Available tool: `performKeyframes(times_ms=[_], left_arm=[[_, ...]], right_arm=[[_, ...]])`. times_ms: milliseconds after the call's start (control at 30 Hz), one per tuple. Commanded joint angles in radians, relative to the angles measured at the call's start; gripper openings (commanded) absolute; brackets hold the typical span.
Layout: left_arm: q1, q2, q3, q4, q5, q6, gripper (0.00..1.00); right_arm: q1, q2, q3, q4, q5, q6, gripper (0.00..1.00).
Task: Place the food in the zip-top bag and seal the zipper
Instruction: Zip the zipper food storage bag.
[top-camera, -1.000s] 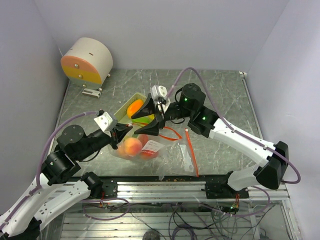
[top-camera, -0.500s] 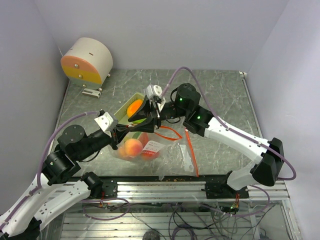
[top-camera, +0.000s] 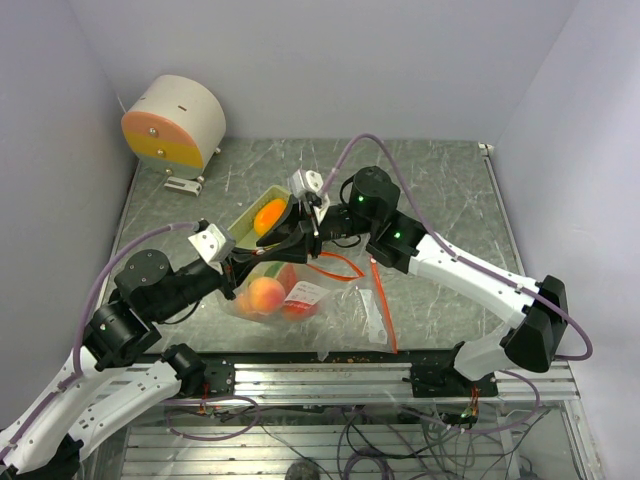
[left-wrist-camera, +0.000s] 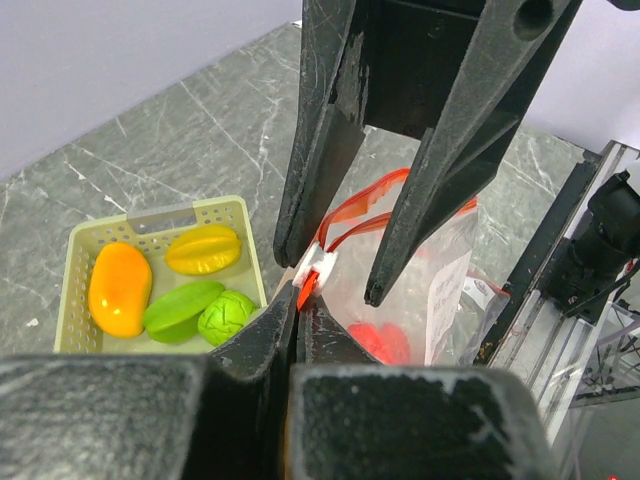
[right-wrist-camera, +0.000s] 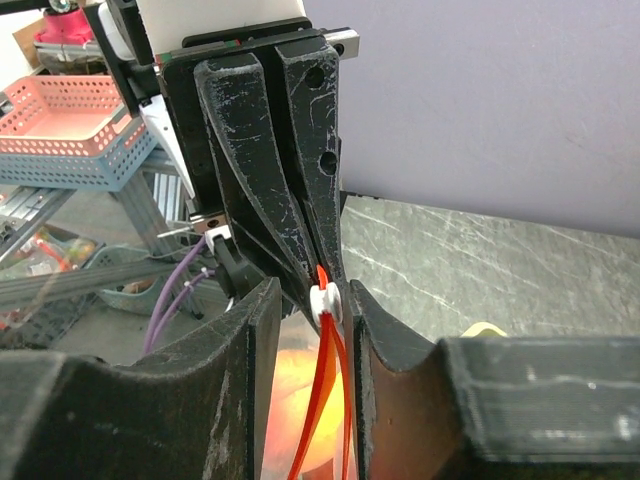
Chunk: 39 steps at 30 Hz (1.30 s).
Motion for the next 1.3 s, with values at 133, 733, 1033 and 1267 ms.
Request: performKeyframes(times_ms=[133, 733, 1033, 1267], left_arm=[[0.0, -0.005, 0.041, 0.021, 0.0, -0.008, 0.07], [0.0, -0.022, 0.06, -0.011, -0.04, -0.004, 0.07], [-0.001, -0.071, 0.121, -0.089, -0.142, 0.021, 0.07], [-0.001, -0.098, 0.162, -0.131, -0.287, 0.007, 0.07]], right_arm=[[0.007, 0.029, 0.033, -0.02, 0.011, -0.012, 0.29], [0.0, -0.031, 0.001, -0.095, 0.102, -0.076, 0.0], [-0.047, -0.105, -0.098, -0.215, 0.118, -0.168, 0.0], [-0.076, -0.159, -0.158, -0.297, 0.178, -0.205, 0.0]])
